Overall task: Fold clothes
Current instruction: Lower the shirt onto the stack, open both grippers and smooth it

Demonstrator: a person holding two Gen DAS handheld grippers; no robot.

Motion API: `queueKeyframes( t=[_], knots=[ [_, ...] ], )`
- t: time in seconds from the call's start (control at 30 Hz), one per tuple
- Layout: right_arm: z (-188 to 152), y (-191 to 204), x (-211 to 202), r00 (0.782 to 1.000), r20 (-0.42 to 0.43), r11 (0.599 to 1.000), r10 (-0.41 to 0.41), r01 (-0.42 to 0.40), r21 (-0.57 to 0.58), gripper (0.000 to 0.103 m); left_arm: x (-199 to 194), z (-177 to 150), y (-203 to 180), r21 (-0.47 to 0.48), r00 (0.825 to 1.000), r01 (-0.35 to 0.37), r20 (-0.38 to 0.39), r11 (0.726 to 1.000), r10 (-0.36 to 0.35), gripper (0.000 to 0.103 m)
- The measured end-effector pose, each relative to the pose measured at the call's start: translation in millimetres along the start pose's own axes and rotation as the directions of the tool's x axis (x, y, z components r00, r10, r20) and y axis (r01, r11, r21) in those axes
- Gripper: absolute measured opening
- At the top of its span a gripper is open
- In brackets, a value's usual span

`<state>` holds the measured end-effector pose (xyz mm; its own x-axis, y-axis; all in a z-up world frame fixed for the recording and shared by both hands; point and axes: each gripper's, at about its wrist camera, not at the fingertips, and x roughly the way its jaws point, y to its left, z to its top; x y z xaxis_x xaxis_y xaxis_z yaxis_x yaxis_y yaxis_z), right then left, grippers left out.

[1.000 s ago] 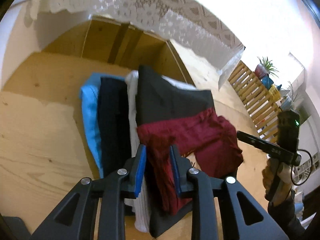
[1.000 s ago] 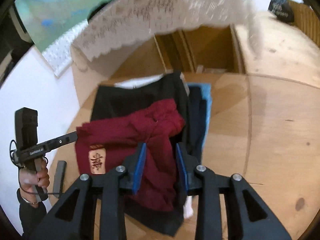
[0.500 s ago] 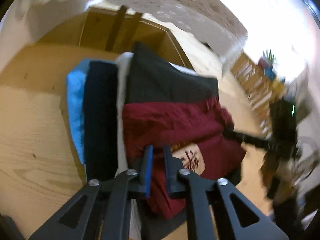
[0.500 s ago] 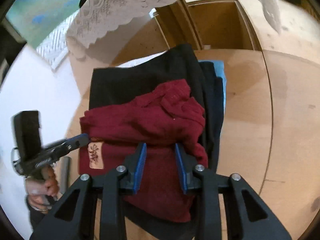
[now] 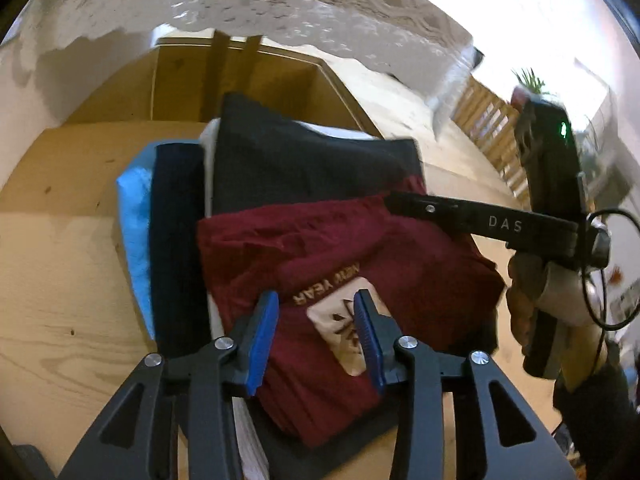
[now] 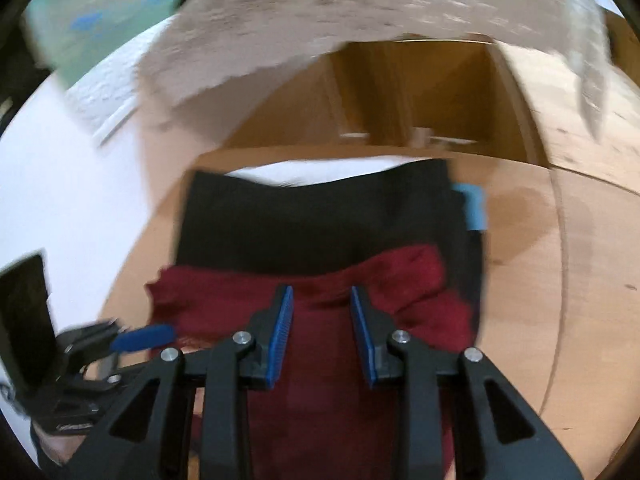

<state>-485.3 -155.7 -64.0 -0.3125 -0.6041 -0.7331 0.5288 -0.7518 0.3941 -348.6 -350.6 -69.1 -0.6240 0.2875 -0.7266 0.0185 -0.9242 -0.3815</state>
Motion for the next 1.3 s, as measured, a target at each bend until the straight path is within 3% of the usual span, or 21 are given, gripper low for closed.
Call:
queueKeyframes(
  t=[0.07,0.17,0.23,0.27,0.3,0.4,0.47,0.53,0.6,0.67,0.73,0.87,1.0,1.07,1.13,1.2,1.3],
  knots=[
    [-2,-1,-12,0.999,0.036,1.0,0.001,-0.001,-0.006,0.03,-7,0,2,-0.032,1.0,0.012,0.025,0.999,-0.011,0.036],
    [-13,9,-42,0.995,0.101,0.997,-0.025,0.033,-0.072,0.032,-21,-3,-12,0.001,0.998,-0.007,0.066,1.0,0.007,0.039],
    [-26,17,-55,0.994,0.1,0.993,0.036,-0.024,-0.117,0.037,-29,-6,-20,0.02,0.996,0.006,0.091,1.0,-0.008,0.048],
    [-33,20,-60,0.992,0.09,0.988,0.085,-0.072,-0.137,0.039,-28,-5,-23,0.021,0.995,0.031,0.099,0.999,-0.033,0.049],
    [-40,23,-59,0.994,0.07,0.985,0.084,-0.072,-0.156,0.04,-25,-4,-25,0.015,0.994,0.036,0.103,0.999,-0.037,0.049],
    [-59,28,-30,0.994,-0.013,0.969,-0.11,0.105,-0.222,0.04,4,5,-22,0.0,0.996,0.001,0.085,1.0,-0.001,0.049],
    [-62,28,-26,0.993,-0.007,0.961,-0.12,0.114,-0.25,0.04,21,12,-9,-0.049,0.997,-0.025,0.067,0.998,0.029,0.048],
    [-57,29,-37,0.993,-0.026,0.967,-0.116,0.107,-0.229,0.04,15,15,-4,-0.105,0.998,-0.002,0.069,0.995,0.009,0.045],
    [-53,33,-58,0.996,0.021,0.974,-0.092,0.095,-0.206,0.04,-5,13,-5,-0.13,0.996,0.021,0.089,0.991,-0.009,0.046],
    [-62,33,-81,0.992,0.088,0.969,-0.09,0.107,-0.224,0.041,-26,1,-15,-0.104,0.993,0.012,0.119,0.995,0.0,0.051],
    [-77,28,-76,0.989,0.077,0.961,-0.128,0.143,-0.238,0.05,-34,-14,-22,-0.079,0.991,-0.002,0.133,0.997,0.012,0.06],
    [-94,10,-37,0.975,-0.006,0.946,-0.221,0.213,-0.245,0.051,1,-38,-14,-0.088,0.995,-0.1,0.016,0.991,0.101,0.055],
    [-92,8,-85,0.985,0.071,0.97,-0.158,0.168,-0.175,0.051,-28,-39,-24,-0.115,0.993,-0.09,0.064,0.989,0.098,0.052],
    [-102,11,-119,0.982,0.134,0.972,-0.132,0.155,-0.175,0.051,-57,-47,-40,-0.079,0.986,-0.094,0.13,0.992,0.104,0.058],
    [-115,18,-144,0.98,0.169,0.97,-0.108,0.141,-0.199,0.068,-80,-64,-63,-0.046,0.973,-0.126,0.186,0.991,0.133,0.074],
    [-135,21,-162,0.983,0.154,0.966,-0.095,0.129,-0.224,0.081,-94,-84,-83,-0.031,0.966,-0.133,0.218,0.991,0.136,0.075],
    [-166,28,-180,0.975,0.143,0.948,-0.172,0.203,-0.244,0.081,-102,-112,-109,-0.016,0.966,-0.139,0.22,0.99,0.139,0.076]
  ],
)
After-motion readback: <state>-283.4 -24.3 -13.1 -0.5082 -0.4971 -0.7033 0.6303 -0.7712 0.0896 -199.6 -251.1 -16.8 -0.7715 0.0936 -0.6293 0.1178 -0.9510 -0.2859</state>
